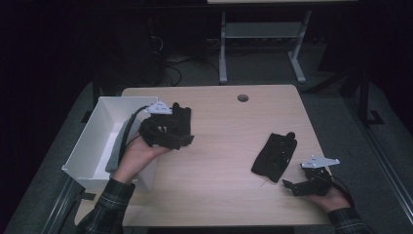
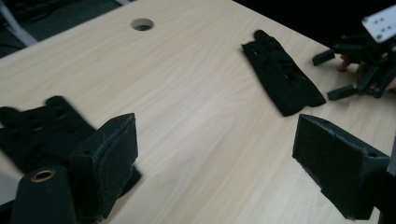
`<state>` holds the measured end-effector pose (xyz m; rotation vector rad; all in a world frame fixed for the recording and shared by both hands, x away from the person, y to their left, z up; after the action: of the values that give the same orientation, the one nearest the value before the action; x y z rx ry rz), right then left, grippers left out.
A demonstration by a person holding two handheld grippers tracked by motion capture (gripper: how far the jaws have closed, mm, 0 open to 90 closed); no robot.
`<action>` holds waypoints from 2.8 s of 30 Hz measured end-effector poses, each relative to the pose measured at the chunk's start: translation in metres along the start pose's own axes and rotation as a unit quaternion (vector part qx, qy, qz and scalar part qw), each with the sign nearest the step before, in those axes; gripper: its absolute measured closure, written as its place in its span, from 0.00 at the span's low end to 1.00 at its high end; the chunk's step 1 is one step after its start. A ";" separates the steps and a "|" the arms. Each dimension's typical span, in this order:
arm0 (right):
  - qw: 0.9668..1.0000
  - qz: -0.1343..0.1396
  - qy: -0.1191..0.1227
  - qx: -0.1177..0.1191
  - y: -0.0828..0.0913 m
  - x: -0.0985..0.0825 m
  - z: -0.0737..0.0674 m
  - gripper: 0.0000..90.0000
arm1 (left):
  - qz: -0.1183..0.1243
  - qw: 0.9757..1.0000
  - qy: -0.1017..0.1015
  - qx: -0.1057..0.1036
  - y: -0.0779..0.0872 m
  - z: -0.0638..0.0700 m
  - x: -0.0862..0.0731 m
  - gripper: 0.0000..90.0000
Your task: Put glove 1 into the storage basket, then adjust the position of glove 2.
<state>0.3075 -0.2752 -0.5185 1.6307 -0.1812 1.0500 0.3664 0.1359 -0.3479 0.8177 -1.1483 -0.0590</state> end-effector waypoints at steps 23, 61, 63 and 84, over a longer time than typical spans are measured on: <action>1.000 -0.003 0.007 0.005 0.001 0.001 -0.001 0.06 | -0.074 0.995 -0.064 -0.030 -0.080 0.033 -0.093 0.15; 1.000 0.009 -0.004 0.005 -0.012 0.063 0.010 1.00 | -0.059 0.996 -0.064 0.001 -0.093 0.016 -0.141 0.14; 1.000 0.003 -0.004 -0.001 -0.017 0.065 0.012 1.00 | -0.060 0.996 -0.064 0.001 -0.093 0.016 -0.141 0.14; 0.999 -0.029 0.019 0.023 -0.044 0.067 0.006 1.00 | -0.061 0.996 -0.065 -0.002 -0.094 0.017 -0.141 0.14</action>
<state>0.3767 -0.2385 -0.5022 1.6475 -0.0850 1.0467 0.3240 0.1213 -0.5116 0.8904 -1.2199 -0.2180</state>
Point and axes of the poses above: each handheld gripper's, and its own axes: y roughly backward along the jaws, x roughly out of its top, z roughly to its right, the point moved 5 cm from there along -y, roughly forward along the jaws, and after that the axes turned 5 degrees about -x, right-handed, at the moved point
